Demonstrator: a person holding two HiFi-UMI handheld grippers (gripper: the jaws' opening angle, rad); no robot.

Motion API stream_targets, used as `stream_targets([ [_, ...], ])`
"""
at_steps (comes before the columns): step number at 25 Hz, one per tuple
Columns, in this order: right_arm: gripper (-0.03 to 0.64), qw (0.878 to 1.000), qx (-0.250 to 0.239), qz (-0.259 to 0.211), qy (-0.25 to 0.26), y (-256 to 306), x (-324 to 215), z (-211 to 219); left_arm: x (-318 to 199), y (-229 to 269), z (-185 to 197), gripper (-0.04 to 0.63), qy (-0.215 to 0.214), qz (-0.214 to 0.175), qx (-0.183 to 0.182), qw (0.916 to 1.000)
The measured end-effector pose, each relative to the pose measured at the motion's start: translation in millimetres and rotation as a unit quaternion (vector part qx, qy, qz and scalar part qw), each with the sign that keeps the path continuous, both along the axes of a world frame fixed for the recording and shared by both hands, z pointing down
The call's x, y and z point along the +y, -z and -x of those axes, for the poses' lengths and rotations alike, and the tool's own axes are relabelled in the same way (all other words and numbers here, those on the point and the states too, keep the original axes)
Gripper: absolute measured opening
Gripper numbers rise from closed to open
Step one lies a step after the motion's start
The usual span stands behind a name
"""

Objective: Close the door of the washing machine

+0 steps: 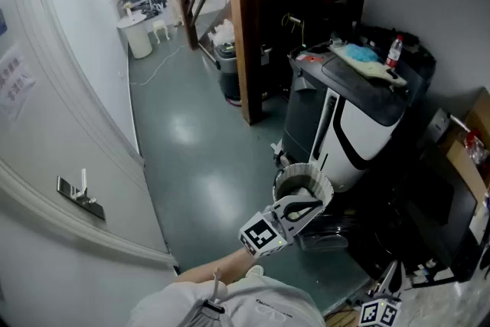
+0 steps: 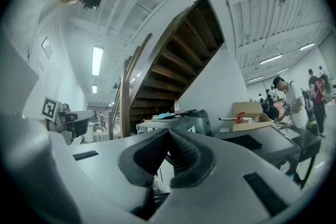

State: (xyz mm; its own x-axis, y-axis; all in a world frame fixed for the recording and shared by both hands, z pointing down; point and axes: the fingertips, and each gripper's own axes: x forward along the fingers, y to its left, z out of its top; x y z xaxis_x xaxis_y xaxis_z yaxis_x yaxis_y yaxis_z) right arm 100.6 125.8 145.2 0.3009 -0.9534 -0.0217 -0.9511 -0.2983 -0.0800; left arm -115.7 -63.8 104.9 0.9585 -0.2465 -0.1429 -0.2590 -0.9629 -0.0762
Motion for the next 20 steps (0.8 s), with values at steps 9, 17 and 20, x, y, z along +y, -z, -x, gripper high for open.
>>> stream_targets([
  [9,0.009,1.000,-0.003,0.003,0.017,-5.3,-16.0,17.2,-8.4,-5.9,9.3,-0.002,-0.002,0.006,0.001,1.0000],
  [17,0.011,0.999,-0.024,0.011,0.026,-24.0,-47.0,48.7,-28.3,-20.3,36.8,-0.002,-0.010,0.026,0.000,0.9996],
  [20,0.011,0.999,-0.017,0.021,0.022,-23.3,-64.0,65.4,-38.9,-32.6,48.1,-0.002,-0.018,0.036,-0.005,0.9992],
])
